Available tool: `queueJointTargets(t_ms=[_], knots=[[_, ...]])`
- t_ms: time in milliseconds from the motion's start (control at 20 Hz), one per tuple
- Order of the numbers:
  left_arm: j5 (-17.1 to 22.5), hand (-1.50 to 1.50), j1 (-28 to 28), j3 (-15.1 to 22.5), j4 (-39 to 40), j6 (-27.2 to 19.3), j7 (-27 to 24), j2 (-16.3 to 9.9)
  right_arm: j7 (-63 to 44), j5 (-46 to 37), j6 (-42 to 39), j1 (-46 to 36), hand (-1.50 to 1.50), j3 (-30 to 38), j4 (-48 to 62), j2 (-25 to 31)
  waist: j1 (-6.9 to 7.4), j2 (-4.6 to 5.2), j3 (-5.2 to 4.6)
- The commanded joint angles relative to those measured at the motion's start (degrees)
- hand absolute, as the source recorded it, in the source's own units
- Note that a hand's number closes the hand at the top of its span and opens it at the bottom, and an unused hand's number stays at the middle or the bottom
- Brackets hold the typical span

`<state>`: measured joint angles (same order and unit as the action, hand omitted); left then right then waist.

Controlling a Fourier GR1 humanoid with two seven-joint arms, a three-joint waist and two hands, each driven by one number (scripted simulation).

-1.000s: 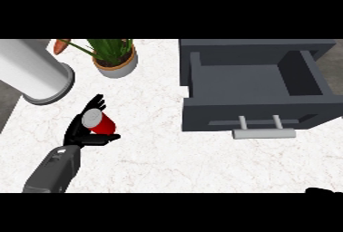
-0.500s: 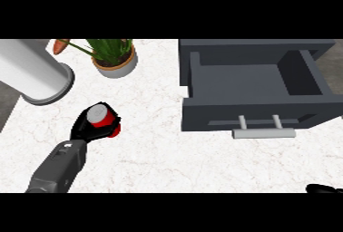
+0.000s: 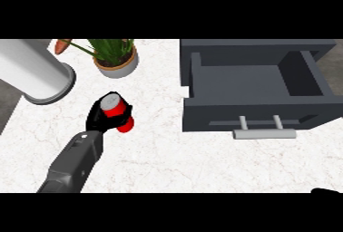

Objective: Pick up the can, place it into the drawer and close the drawer

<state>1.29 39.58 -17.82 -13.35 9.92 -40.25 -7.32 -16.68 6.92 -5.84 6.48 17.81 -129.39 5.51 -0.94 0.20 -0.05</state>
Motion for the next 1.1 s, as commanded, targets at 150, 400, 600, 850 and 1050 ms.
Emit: queueJointTargets(t_ms=[150, 400, 600, 850, 1050], knots=[[1.95, 1.50, 0.54, 0.64, -8.01, -7.16, 3.58, 3.93, 1.99, -1.61, -0.15, -0.41, -1.50, 0.74, 2.23, 0.18, 0.79, -0.30, 0.07], [2.66, 1.50, 5.91, 3.75, -13.23, -11.99, 11.63, 7.21, -3.39, -0.58, 0.45, 1.33, -1.50, 0.46, -3.91, 0.07, 0.74, -0.54, 0.07], [3.19, 1.50, 6.76, 8.11, -20.97, -12.37, 19.46, 7.27, -1.98, -2.23, 2.16, -3.47, -1.50, 0.89, 1.16, 0.62, 1.38, -0.50, 0.08], [9.58, 1.50, 8.75, 16.88, -30.78, -16.69, 30.05, 7.30, 2.13, -2.35, -0.47, 1.64, -1.50, 0.24, -0.62, -0.99, 0.48, -0.78, 0.11], [9.45, 1.50, 8.13, 19.96, -41.43, -21.07, 38.98, 7.31, -4.19, -3.45, 2.60, -4.14, -1.50, 0.34, -0.54, 1.14, 1.03, -0.51, 0.06]])
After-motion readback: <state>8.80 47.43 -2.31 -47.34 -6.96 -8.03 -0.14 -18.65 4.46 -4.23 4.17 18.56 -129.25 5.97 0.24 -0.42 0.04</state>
